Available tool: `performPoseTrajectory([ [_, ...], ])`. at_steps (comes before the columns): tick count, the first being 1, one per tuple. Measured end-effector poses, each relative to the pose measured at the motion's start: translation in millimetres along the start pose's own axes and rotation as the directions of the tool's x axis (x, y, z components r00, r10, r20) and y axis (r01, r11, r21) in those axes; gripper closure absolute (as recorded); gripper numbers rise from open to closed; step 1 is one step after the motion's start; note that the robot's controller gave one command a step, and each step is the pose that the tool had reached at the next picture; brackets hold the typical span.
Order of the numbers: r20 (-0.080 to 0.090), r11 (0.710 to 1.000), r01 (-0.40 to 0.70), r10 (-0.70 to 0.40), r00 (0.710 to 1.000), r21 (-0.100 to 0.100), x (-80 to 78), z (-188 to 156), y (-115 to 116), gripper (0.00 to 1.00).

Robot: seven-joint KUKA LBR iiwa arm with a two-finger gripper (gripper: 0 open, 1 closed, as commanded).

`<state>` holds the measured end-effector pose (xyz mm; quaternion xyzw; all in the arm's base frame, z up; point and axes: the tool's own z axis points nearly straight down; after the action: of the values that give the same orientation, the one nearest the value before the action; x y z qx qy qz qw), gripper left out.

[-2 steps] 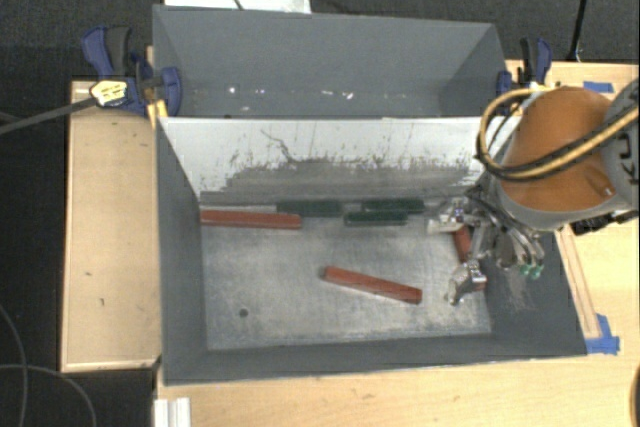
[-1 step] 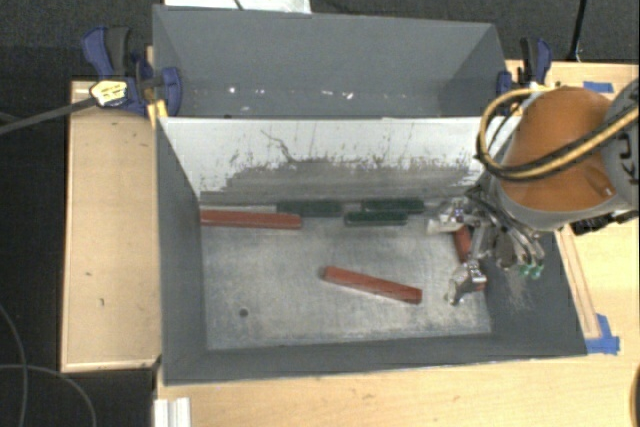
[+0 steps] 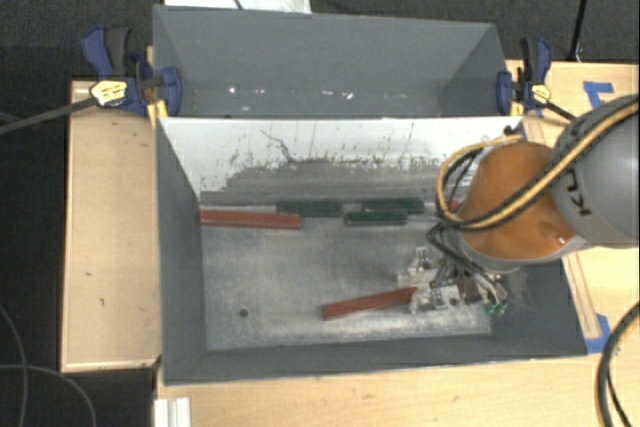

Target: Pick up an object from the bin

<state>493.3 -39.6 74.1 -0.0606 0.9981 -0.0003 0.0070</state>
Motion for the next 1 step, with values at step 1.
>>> performPoseTrajectory([
  [1,0.000,1.000,0.001,-0.001,1.000,0.000,0.0,0.0,0.0,1.00],
])
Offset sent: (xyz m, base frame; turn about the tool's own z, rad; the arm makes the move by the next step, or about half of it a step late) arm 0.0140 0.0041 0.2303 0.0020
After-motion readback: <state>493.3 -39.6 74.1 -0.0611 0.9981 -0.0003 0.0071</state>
